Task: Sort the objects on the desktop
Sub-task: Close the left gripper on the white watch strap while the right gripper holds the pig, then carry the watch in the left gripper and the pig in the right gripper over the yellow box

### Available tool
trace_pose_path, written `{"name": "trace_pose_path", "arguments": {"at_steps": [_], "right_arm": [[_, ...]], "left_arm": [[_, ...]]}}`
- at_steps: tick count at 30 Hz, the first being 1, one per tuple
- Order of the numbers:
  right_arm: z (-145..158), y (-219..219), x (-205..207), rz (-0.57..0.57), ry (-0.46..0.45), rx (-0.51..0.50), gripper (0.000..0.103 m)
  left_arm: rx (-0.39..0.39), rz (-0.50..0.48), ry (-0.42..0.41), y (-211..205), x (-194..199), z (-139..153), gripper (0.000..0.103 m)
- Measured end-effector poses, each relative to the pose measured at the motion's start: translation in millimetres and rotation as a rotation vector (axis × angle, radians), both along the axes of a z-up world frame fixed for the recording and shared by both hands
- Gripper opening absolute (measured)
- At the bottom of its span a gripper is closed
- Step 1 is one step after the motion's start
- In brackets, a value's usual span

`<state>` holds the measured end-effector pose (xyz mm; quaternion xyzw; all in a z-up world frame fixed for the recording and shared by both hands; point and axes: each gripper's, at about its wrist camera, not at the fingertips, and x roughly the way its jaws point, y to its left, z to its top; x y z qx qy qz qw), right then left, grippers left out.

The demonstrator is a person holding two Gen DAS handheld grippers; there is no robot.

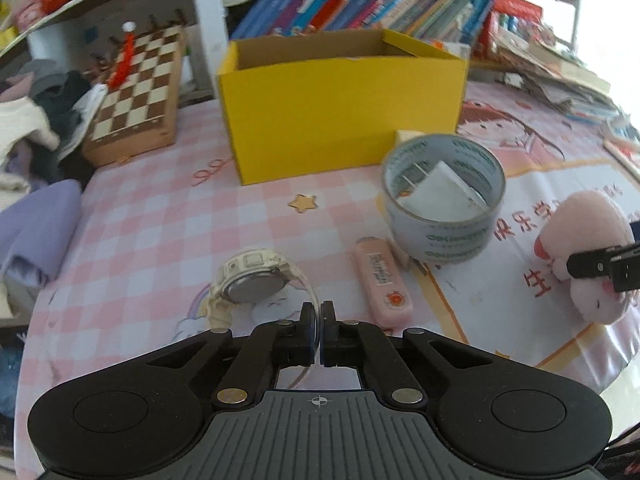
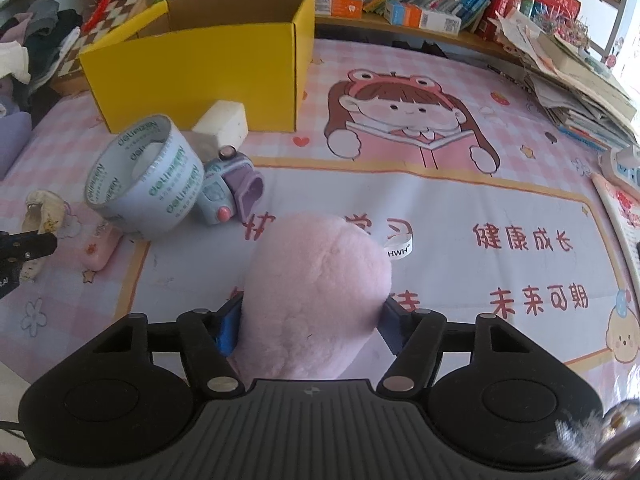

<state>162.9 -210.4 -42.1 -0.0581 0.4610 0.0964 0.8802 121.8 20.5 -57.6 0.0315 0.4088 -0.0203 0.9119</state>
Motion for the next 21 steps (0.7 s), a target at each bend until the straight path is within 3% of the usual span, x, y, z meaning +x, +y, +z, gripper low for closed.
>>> {"name": "trace_pose_path", "arguments": {"at_steps": [8, 21], "right_arm": [[12, 14, -16, 0.052, -0.058, 0.0, 0.064], [27, 25, -40, 0.102, -0.1, 0.014, 0.064]], "left_arm": [[-0.064, 0.06, -0.068, 17, -18, 22, 0.001], [-0.115, 0.038, -0.128, 20, -40, 42, 0.001]]}}
